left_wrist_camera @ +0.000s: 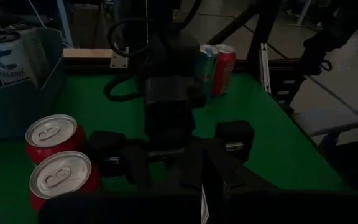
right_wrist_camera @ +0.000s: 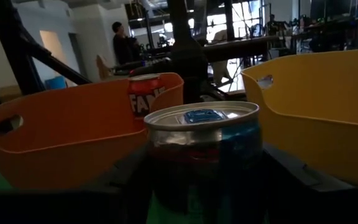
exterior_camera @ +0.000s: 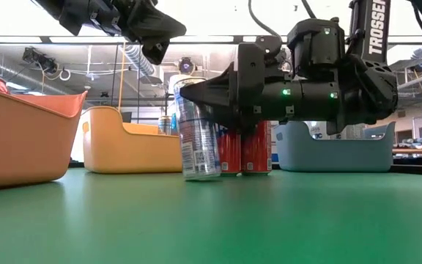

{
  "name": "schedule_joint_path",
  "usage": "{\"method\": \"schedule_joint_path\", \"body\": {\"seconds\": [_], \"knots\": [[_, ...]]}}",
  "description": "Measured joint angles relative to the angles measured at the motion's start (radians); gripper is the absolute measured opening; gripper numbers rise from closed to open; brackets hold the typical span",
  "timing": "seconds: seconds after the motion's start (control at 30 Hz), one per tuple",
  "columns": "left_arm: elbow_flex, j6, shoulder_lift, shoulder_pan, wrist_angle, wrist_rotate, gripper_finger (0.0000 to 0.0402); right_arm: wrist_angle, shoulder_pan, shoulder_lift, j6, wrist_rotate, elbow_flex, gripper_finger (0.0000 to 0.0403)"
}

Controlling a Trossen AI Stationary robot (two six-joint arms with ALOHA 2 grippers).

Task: Sort soda cans
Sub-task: Put the blue soda can into the yellow bin

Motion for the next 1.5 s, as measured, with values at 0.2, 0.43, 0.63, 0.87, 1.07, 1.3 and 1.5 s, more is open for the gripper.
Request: {"method": "schedule_joint_path", "body": {"seconds": [0.2, 0.43, 0.63, 0.87, 1.07, 1.3, 1.5], "knots": [[0.000, 0.000, 0.000, -0.001, -0.010, 0.000, 0.0018, -0.026, -0.001, 0.003, 0.004, 0.004, -0.003, 0.0323], [0.000, -0.004, 0.003, -0.001, -0.038, 0.001, 0.0061, -0.019, -0.001, 0.002, -0.001, 0.004, -0.002, 0.0333], [0.000, -0.085, 0.093, -0.002, 0.000, 0.001, 0.0153, -0.019, -0.001, 0.002, -0.001, 0.001, -0.002, 0.0324], [0.025, -0.181, 0.212, -0.010, 0.043, -0.003, 0.0282, -0.021, -0.001, 0.002, -0.001, -0.004, -0.002, 0.0317], [0.070, -0.170, 0.277, -0.047, 0.038, -0.014, 0.0362, -0.028, -0.001, 0.002, -0.001, -0.005, -0.002, 0.0313], [0.092, -0.119, 0.311, -0.064, 0.040, -0.094, 0.0398, -0.032, -0.001, 0.002, 0.000, -0.006, -0.002, 0.0313], [0.142, -0.100, 0.310, -0.082, -0.059, -0.117, 0.0397, -0.032, -0.001, 0.002, 0.001, -0.007, -0.002, 0.0309]]}}
